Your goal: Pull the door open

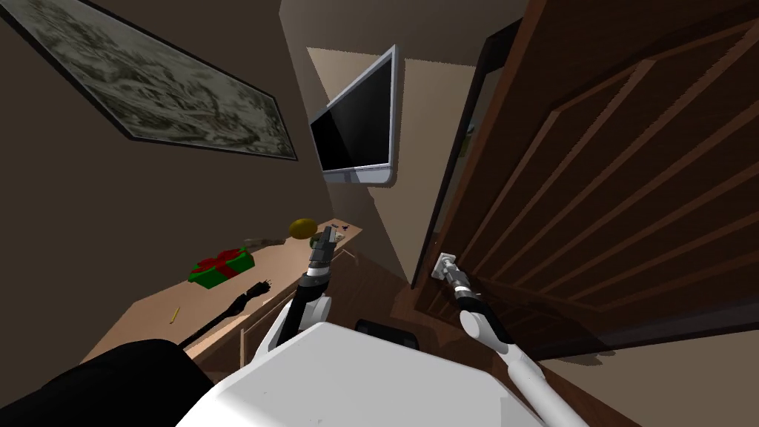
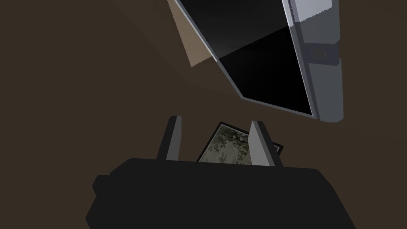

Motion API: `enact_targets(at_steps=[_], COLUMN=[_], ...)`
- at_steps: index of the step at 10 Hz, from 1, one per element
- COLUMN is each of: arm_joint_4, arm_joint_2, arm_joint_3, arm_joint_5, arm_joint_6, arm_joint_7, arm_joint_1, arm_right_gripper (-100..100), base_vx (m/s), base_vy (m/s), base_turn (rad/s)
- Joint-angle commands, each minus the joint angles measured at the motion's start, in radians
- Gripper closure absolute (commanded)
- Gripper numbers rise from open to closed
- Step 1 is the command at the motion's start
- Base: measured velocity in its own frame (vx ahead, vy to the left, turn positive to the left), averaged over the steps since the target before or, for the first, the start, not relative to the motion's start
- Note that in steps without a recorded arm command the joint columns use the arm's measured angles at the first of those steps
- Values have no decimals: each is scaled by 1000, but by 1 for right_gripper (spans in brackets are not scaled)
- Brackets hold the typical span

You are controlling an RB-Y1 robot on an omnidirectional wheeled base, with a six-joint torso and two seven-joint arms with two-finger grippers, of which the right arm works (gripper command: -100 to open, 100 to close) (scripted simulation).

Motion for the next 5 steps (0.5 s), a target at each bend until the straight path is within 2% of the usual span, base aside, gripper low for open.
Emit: enact_targets(at_steps=[1, 5], arm_joint_4=[-15, -49], arm_joint_2=[-16, -71], arm_joint_3=[23, 77], arm_joint_5=[4, 10], arm_joint_6=[-10, -40], arm_joint_7=[-18, -68], arm_joint_1=[9, 33], arm_right_gripper=[100, 100], base_vx=[-245, -213], base_vy=[-86, -102], base_turn=[114, 135])
